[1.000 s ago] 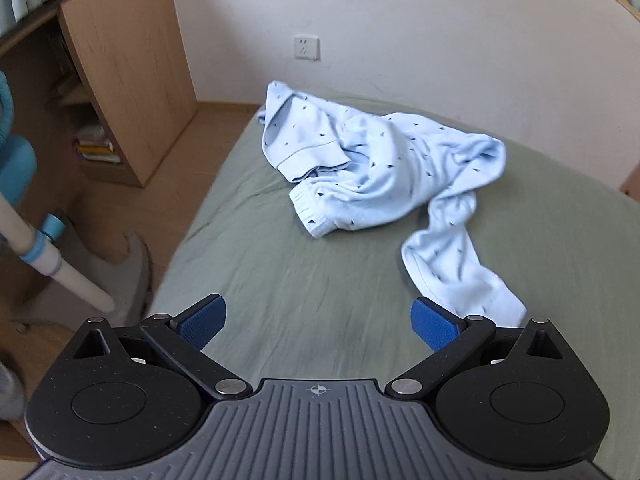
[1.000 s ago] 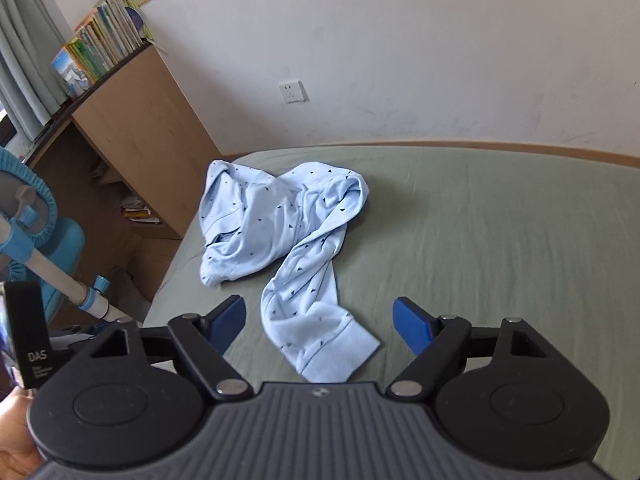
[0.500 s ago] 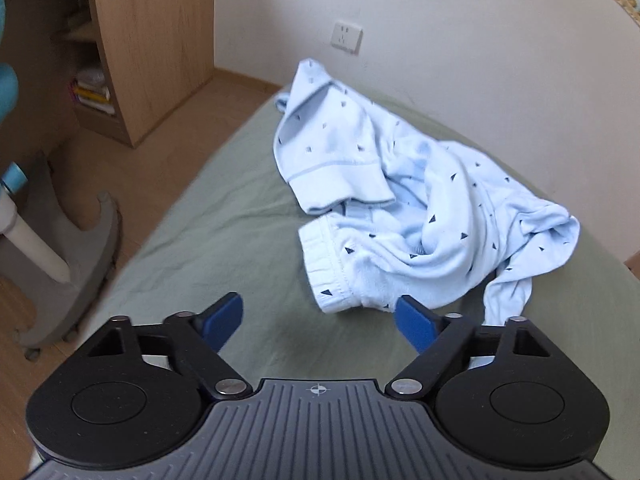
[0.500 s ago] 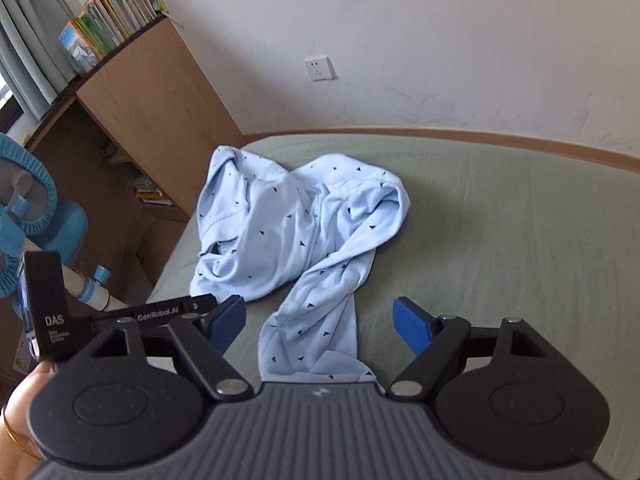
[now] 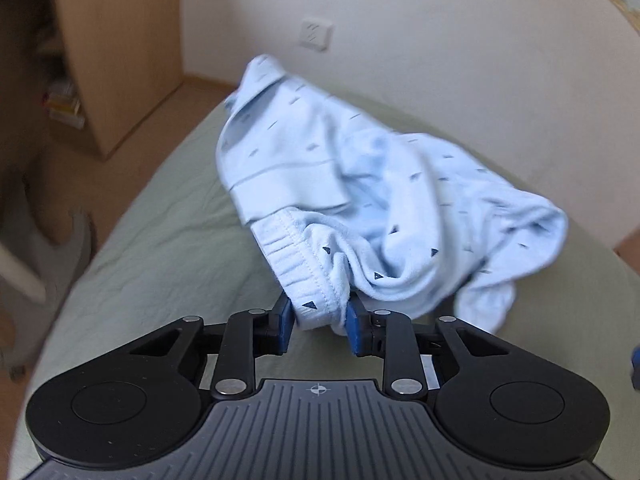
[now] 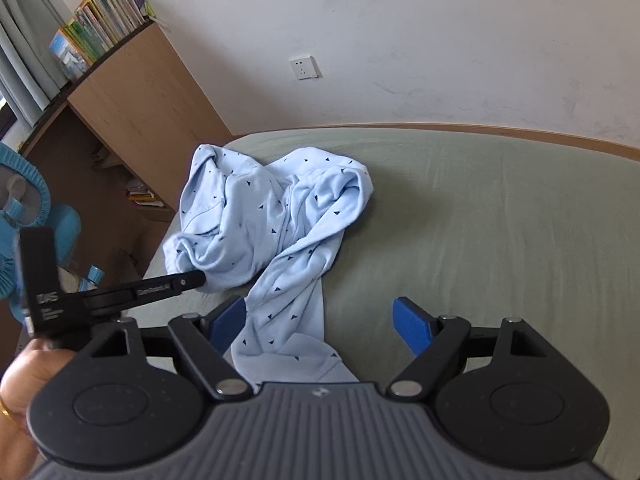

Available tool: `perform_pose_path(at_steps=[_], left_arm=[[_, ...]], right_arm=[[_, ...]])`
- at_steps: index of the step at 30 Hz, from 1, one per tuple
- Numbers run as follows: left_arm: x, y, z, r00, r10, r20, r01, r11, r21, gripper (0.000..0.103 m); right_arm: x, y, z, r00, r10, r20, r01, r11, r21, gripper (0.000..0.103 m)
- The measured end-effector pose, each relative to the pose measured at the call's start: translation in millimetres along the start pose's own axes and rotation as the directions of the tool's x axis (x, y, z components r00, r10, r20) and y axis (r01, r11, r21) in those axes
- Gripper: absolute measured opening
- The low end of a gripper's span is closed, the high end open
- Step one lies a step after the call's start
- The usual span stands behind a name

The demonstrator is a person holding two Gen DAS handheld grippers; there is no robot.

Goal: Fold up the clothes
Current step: 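Lift the waistband with the left gripper while the right gripper approaches the pants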

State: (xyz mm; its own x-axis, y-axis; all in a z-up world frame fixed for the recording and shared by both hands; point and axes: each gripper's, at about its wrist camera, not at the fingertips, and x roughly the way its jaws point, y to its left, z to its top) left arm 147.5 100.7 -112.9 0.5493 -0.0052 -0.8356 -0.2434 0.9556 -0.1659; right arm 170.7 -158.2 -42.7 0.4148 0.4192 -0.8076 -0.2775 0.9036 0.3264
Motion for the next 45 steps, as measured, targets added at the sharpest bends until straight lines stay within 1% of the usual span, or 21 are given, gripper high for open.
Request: perform_pose_path(at_steps=[4, 7, 9, 10, 11, 14, 16, 19, 20, 22, 24, 25, 26, 27, 30, 32, 35, 38, 40, 43, 45], left_arm=[[-41.1, -28.6, -1.6, 0.997, -0.076, 0.031, 0.073, 0.993, 0.09, 0.024], [-70.2, -58.8, -8.0, 0.99, -0.134, 0.039, 0.126, 0.978, 0.164, 0.023], [-85.9, -82.9, -15.2, 0.983, -0.183, 0.032, 0.172, 0.962, 0.213, 0.019], [-93.1, -98.7, -20.4, 0.976, -0.217, 0.018, 0.206, 0.949, 0.24, 0.014], [-98.8, -113.9, -26.5, 0.967, -0.254, 0.0, 0.245, 0.933, 0.265, 0.005], [-116.6, -166.7, -48.7, 0.936, -0.348, -0.053, 0.343, 0.868, 0.36, 0.005], [-123.1, -198.0, -63.9, 0.928, -0.365, -0.075, 0.36, 0.827, 0.432, 0.005], [-124.2, -232.9, -84.2, 0.927, -0.362, -0.097, 0.361, 0.79, 0.496, 0.008], [-122.0, -239.0, -89.5, 0.932, -0.35, -0.098, 0.349, 0.789, 0.506, 0.008], [-116.2, -238.2, -94.6, 0.94, -0.327, -0.095, 0.328, 0.799, 0.504, 0.009], [-107.0, -225.5, -97.2, 0.957, -0.277, -0.083, 0.281, 0.825, 0.489, 0.012], [-102.9, -217.3, -97.6, 0.964, -0.254, -0.076, 0.259, 0.839, 0.478, 0.016], [-99.4, -205.6, -97.4, 0.972, -0.226, -0.071, 0.233, 0.858, 0.457, 0.028], [-98.7, -199.2, -97.4, 0.976, -0.21, -0.065, 0.217, 0.87, 0.442, 0.036], [-87.2, -158.4, -90.7, 0.991, -0.127, -0.041, 0.133, 0.909, 0.396, 0.041], [-82.8, -139.0, -85.1, 0.994, -0.098, -0.037, 0.105, 0.921, 0.375, 0.042], [-74.0, -113.4, -75.2, 0.997, -0.074, -0.033, 0.08, 0.941, 0.328, 0.044], [-62.5, -80.5, -64.8, 0.997, -0.062, -0.036, 0.069, 0.966, 0.251, 0.045], [-65.4, -61.6, -63.5, 0.997, -0.063, -0.041, 0.07, 0.977, 0.203, 0.045], [-53.5, -28.9, -56.7, 0.999, -0.038, -0.03, 0.042, 0.991, 0.13, 0.045], [-48.9, -21.9, -56.3, 1.0, -0.018, -0.021, 0.021, 0.989, 0.147, 0.045]], right_arm=[[-27.6, -4.6, -6.6, 1.0, 0.0, 0.029, 0.001, 1.0, -0.013, 0.083], [-52.4, -12.6, -12.5, 0.998, -0.01, 0.057, 0.011, 1.0, -0.016, 0.083], [-73.3, -21.4, -18.0, 0.997, -0.02, 0.077, 0.021, 1.0, -0.012, 0.083], [-83.5, -26.2, -20.9, 0.996, -0.028, 0.086, 0.028, 1.0, -0.008, 0.083], [-91.3, -30.6, -23.7, 0.995, -0.035, 0.093, 0.035, 0.999, -0.005, 0.083], [-121.4, -53.5, -36.5, 0.991, -0.066, 0.113, 0.065, 0.998, 0.008, 0.083], [-139.9, -74.6, -47.2, 0.988, -0.095, 0.12, 0.092, 0.995, 0.033, 0.083], [-156.2, -98.0, -59.5, 0.985, -0.125, 0.12, 0.118, 0.991, 0.061, 0.083], [-159.2, -103.5, -63.1, 0.985, -0.128, 0.118, 0.121, 0.99, 0.066, 0.083], [-163.8, -114.9, -71.2, 0.985, -0.135, 0.109, 0.127, 0.989, 0.076, 0.083], [-162.5, -119.7, -76.2, 0.988, -0.12, 0.099, 0.113, 0.991, 0.072, 0.083], [-160.2, -120.7, -77.7, 0.99, -0.105, 0.093, 0.099, 0.993, 0.071, 0.083], [-157.4, -120.5, -78.2, 0.992, -0.095, 0.088, 0.089, 0.994, 0.071, 0.083], [-152.8, -119.5, -78.4, 0.993, -0.083, 0.082, 0.078, 0.994, 0.071, 0.083], [-136.9, -114.5, -77.8, 0.996, -0.053, 0.068, 0.048, 0.996, 0.072, 0.084], [-124.0, -107.0, -77.2, 0.998, -0.018, 0.066, 0.015, 0.998, 0.053, 0.084], [-102.5, -88.7, -75.9, 0.996, 0.073, 0.058, -0.073, 0.997, -0.004, 0.084], [-76.2, -72.4, -72.3, 0.987, 0.16, 0.021, -0.16, 0.987, 0.002, 0.083], [-51.7, -58.5, -68.0, 0.984, 0.18, 0.0, -0.18, 0.983, 0.019, 0.083], [-25.7, -41.8, -64.4, 0.981, 0.191, -0.019, -0.191, 0.982, 0.015, 0.081], [-14.3, -29.2, -66.2, 0.982, 0.186, -0.038, -0.187, 0.982, -0.032, 0.079]])
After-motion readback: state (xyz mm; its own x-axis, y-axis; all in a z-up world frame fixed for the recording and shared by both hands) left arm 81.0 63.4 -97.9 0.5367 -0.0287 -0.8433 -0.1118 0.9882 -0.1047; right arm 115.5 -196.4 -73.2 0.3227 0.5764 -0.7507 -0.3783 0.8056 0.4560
